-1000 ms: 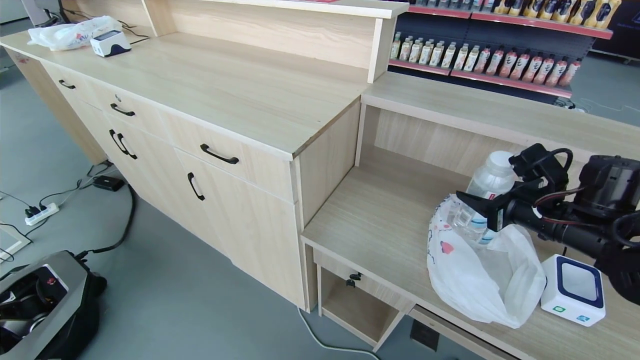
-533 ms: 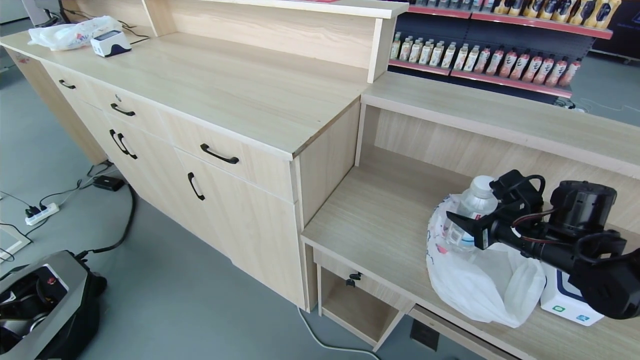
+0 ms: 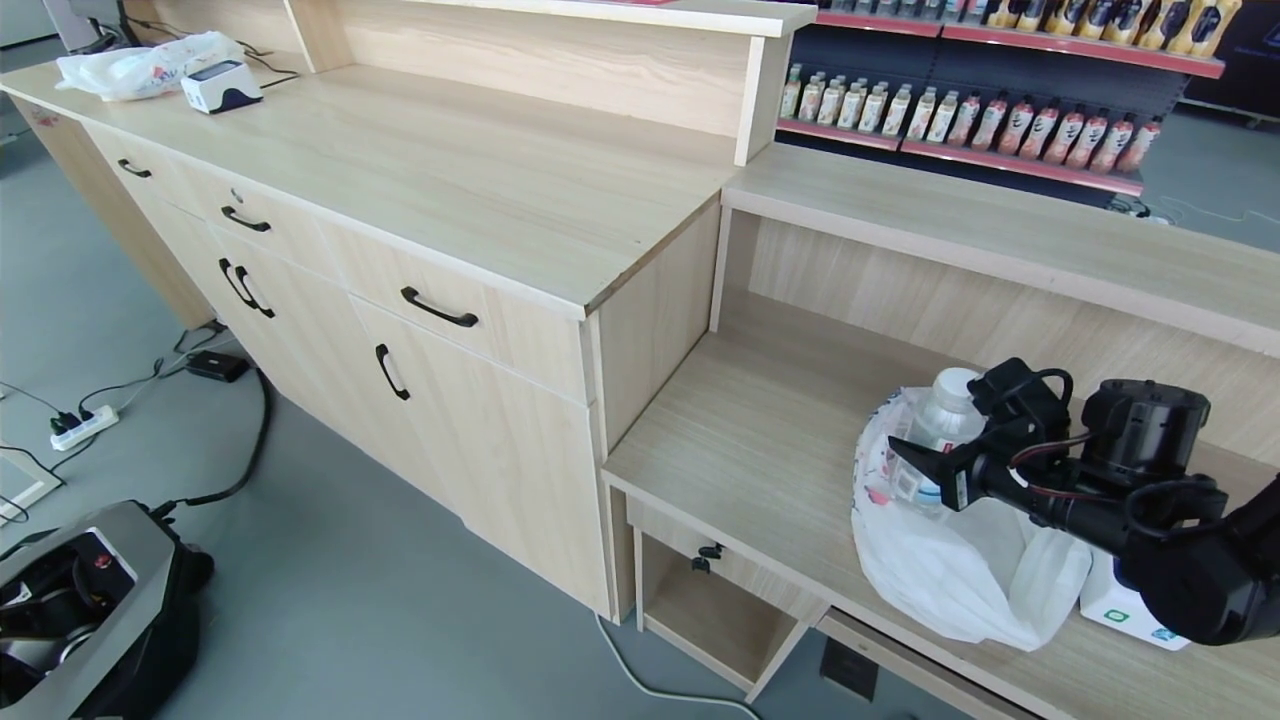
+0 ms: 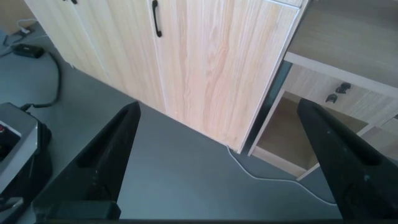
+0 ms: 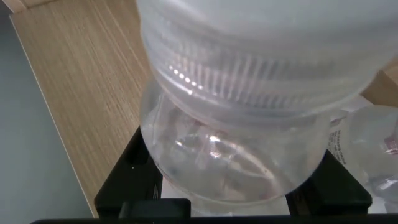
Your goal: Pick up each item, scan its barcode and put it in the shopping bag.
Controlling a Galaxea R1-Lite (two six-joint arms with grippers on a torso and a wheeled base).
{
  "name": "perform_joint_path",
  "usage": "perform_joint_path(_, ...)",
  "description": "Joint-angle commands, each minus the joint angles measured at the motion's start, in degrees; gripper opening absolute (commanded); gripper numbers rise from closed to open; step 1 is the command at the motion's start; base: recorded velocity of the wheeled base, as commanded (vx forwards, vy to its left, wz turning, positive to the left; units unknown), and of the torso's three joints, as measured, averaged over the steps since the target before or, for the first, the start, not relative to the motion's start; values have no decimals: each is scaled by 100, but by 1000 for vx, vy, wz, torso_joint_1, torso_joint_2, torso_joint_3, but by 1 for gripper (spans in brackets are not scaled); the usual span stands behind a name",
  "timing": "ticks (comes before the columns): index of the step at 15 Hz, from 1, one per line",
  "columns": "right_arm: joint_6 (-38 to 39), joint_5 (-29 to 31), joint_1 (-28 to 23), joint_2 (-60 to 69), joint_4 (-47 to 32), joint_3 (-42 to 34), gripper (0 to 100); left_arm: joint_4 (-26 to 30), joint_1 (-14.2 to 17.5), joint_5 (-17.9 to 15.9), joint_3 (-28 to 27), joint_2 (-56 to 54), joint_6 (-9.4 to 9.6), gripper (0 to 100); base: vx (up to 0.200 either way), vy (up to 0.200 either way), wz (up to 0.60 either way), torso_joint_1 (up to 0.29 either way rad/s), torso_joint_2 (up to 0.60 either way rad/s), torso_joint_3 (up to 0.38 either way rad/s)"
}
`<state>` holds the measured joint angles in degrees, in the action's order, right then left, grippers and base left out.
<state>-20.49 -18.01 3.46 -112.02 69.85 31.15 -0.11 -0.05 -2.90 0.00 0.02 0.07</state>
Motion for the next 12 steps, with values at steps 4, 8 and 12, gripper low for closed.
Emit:
perform_joint_path(4, 37, -10, -3, -602, 529, -21, 0, -7, -4, 0, 0, -2, 1, 100, 0, 0, 0, 0, 0, 0)
perform_joint_path(8, 63, -265, -3, -953, 995, -3, 0, -7, 5, 0, 0, -2, 1, 100, 0, 0, 0, 0, 0, 0)
perform_joint_path(12, 54, -291, -3, -1147, 1224, -30, 0, -7, 5, 0, -9, -2, 1, 100, 0, 0, 0, 0, 0, 0)
